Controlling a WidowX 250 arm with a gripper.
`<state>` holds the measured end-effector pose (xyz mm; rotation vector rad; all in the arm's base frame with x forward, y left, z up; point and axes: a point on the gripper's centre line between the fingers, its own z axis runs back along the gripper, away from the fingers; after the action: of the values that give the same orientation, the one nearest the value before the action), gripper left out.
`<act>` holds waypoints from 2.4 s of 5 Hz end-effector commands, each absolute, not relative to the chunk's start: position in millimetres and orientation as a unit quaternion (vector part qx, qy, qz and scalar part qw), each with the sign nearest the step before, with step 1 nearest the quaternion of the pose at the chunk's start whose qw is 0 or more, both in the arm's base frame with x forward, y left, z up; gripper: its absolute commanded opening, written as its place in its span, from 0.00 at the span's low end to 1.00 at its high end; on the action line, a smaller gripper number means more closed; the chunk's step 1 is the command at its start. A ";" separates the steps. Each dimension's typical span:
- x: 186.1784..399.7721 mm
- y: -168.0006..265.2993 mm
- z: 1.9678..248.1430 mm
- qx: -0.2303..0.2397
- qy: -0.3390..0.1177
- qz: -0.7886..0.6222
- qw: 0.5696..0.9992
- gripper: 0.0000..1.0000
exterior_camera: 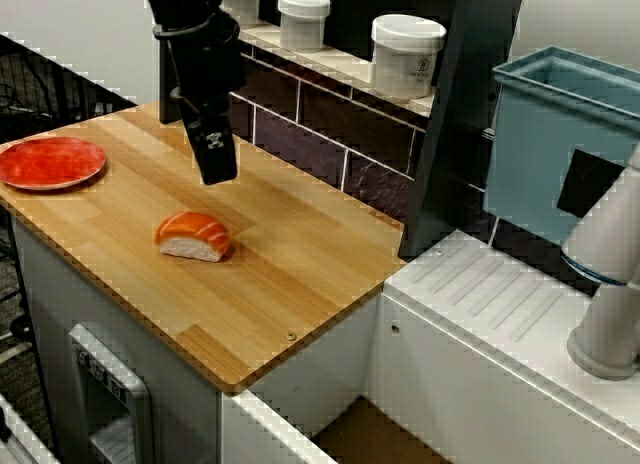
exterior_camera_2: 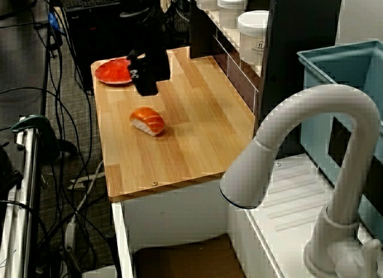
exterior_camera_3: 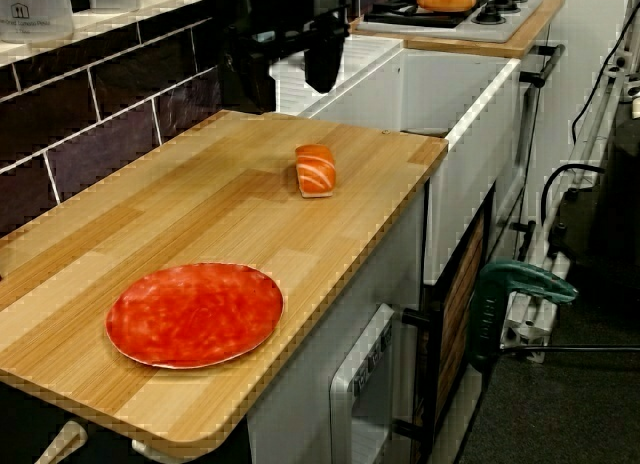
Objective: Put the object on the plate
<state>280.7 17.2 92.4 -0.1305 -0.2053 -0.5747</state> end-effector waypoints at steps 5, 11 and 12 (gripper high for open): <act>273.0 29.9 36.4 -0.022 -0.124 -0.320 0.939 0.00; 280.8 182.7 114.6 0.088 -0.195 -0.079 0.974 0.00; 276.7 208.4 115.5 0.084 -0.180 -0.055 0.979 0.00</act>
<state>281.8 201.2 99.7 0.1281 -0.3334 -0.1005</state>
